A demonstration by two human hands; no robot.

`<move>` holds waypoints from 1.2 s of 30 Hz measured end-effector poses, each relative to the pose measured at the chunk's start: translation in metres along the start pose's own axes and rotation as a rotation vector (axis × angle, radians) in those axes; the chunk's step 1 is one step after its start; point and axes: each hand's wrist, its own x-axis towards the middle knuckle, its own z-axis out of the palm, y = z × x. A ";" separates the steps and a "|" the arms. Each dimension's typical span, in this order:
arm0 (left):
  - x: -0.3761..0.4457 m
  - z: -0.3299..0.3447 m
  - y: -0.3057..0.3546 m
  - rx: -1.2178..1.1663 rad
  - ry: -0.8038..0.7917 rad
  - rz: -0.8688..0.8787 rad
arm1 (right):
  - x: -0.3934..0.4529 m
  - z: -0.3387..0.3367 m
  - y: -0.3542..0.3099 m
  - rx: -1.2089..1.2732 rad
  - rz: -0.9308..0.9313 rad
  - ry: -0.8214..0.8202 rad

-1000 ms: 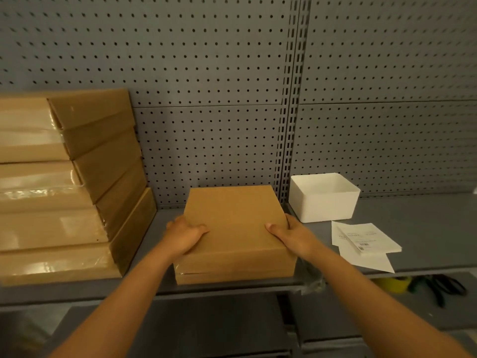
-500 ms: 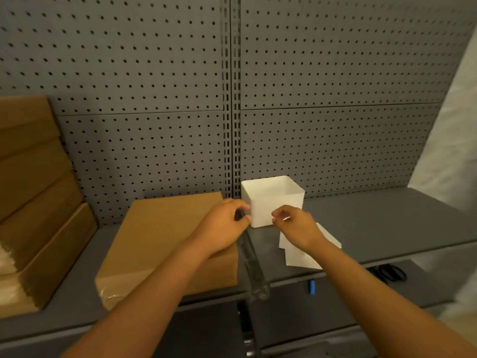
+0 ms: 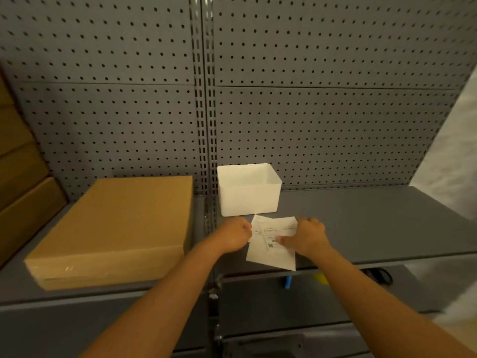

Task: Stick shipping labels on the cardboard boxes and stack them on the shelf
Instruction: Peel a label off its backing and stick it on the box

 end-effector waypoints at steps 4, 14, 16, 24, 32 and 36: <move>0.008 0.002 -0.003 -0.031 -0.012 -0.037 | 0.005 -0.003 0.003 0.118 0.009 -0.027; 0.014 -0.005 -0.005 -0.174 -0.034 -0.077 | 0.003 -0.008 -0.006 0.575 0.009 0.003; 0.013 -0.009 -0.004 -0.207 -0.018 -0.072 | 0.004 -0.010 -0.008 0.665 -0.010 0.027; 0.020 -0.025 -0.007 -0.286 0.180 -0.048 | 0.004 -0.020 -0.014 0.857 -0.039 0.083; 0.023 -0.037 -0.008 -0.298 0.294 0.054 | 0.003 -0.024 -0.019 0.910 -0.007 0.039; 0.024 -0.038 -0.009 -0.280 0.259 0.032 | 0.001 -0.025 -0.021 0.817 -0.031 0.123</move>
